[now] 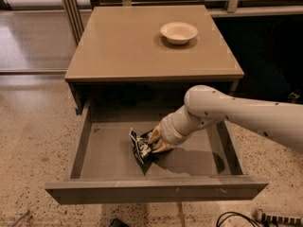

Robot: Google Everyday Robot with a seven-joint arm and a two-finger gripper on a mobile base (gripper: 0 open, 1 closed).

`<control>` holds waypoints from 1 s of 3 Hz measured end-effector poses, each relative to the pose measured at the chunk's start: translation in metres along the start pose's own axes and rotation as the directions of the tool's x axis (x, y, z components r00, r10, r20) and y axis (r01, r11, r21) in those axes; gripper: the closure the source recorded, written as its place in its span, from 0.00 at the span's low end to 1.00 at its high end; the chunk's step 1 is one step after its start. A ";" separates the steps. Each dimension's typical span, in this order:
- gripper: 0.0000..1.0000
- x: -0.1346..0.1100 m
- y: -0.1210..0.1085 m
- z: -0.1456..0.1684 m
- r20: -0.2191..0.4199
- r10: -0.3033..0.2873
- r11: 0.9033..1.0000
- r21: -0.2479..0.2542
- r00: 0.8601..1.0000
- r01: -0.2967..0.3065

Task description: Place blue chip bag into top drawer

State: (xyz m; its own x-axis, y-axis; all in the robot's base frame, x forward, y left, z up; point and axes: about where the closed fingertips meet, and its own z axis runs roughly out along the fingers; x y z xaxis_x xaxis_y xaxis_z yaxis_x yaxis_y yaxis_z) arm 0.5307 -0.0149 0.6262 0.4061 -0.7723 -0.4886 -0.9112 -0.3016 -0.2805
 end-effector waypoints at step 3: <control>0.00 0.000 0.000 0.000 0.000 0.000 1.000 0.000 1.000 0.000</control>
Offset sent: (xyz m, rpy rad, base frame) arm 0.0000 0.0000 0.0000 0.0000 0.0000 0.0000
